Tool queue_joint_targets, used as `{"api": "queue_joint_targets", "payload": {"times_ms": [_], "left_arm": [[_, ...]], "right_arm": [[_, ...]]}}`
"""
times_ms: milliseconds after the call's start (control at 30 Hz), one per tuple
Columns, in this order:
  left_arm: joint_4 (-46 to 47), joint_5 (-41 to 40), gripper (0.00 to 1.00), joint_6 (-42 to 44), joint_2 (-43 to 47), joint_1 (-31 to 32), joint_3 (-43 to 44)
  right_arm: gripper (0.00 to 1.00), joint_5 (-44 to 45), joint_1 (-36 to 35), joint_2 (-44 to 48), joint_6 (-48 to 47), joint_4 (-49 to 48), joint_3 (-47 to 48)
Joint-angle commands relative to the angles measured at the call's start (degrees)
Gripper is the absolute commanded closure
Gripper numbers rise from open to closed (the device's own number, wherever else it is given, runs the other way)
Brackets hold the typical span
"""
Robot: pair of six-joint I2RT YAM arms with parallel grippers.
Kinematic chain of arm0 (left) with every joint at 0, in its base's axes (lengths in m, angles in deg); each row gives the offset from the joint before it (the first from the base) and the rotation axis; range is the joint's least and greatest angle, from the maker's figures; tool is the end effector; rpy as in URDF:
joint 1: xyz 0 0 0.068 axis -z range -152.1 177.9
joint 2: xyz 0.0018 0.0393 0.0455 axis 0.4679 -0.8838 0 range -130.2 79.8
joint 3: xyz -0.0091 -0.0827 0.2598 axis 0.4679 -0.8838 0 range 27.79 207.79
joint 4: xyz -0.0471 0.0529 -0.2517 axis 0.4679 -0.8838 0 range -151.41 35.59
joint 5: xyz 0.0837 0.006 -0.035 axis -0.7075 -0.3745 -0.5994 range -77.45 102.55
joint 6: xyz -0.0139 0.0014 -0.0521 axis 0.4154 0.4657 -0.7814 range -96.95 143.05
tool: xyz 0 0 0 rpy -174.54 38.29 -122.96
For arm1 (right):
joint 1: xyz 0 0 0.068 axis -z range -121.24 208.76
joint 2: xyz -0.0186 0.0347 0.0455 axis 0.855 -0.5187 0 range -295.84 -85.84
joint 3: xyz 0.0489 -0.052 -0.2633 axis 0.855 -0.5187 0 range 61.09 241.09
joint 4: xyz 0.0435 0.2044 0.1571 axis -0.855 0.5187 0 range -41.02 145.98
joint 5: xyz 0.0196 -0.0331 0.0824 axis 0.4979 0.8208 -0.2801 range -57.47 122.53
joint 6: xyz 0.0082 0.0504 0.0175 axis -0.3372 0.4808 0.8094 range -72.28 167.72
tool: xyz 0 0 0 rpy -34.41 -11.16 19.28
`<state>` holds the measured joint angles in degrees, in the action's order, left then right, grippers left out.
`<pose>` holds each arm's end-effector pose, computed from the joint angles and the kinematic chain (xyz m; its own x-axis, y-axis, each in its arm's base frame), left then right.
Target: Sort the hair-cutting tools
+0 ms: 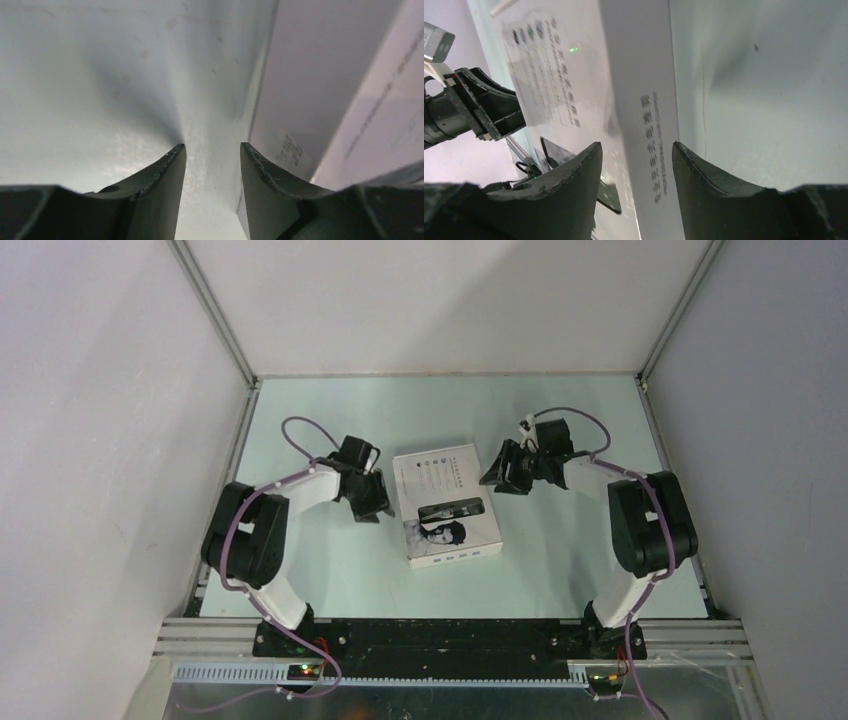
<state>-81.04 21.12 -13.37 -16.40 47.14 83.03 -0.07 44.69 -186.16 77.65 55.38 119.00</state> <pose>0.2951 -0.1086 0.1596 -0.9276 -0.2980 -0.2250 -0.2128 0.9170 -0.3372 0.3417 0.1054 0.1740 -0.9064 0.2063 -0.3686 -0.1115 0.7248 0.6799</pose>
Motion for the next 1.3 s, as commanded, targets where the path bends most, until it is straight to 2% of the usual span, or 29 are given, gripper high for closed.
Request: {"api": "queue_joint_targets", "payload": {"times_ms": [0, 300, 467, 600, 733, 867, 1000, 1033, 1200, 1267], "left_arm": [[2.1, 4.32, 0.48, 0.03, 3.25, 2.48, -4.74], [7.72, 8.79, 0.5, -3.55, 1.01, 5.61, -6.16], [12.22, 10.44, 0.5, -6.41, 0.77, 6.15, -5.07], [11.88, 7.17, 0.49, -6.28, 2.02, 6.05, -3.35], [9.33, 1.75, 0.44, -5.45, 5.84, 4.87, -2.88], [3.53, -6.89, 0.35, -3.05, 13.0, 3.01, -2.97], [-3.21, -18.35, 0.25, 1.03, 26.15, 1.98, -0.65], [-4.11, -22.05, 0.23, 1.9, 28.35, 1.87, 0.7], [-7.13, -32.86, 0.01, 7.01, 44.26, 0.87, 4.61], [-7.08, -35.38, 0.01, 9.11, 49.26, 0.8, 6.13]], "right_arm": [[0.42, 0.29, -0.74, 3.99, -1.13, -0.24, -4.35], [0.42, -2.89, -3.42, 3.31, 3.29, -5.59, -10.06], [0.42, -2.98, -2.81, 3.49, 4.41, -9.25, -10.27], [0.42, -2.82, 0.43, 5.52, 3.24, -7.84, -10.27], [0.41, -0.7, 6.98, 11.69, 0.29, -2.03, -10.27], [0.39, -0.71, 14.04, 19.7, -1.76, 3.62, -10.32], [0.36, 2.43, 19.66, 31.11, -4.25, 10.3, -9.19], [0.35, 3.36, 20.25, 33.32, -5.47, 13.01, -8.72], [0.25, 13.74, 21.87, 49.11, -6.24, 20.42, -5.5], [0.19, 14.74, 21.91, 53.94, -5.25, 20.66, -5.4]]}}
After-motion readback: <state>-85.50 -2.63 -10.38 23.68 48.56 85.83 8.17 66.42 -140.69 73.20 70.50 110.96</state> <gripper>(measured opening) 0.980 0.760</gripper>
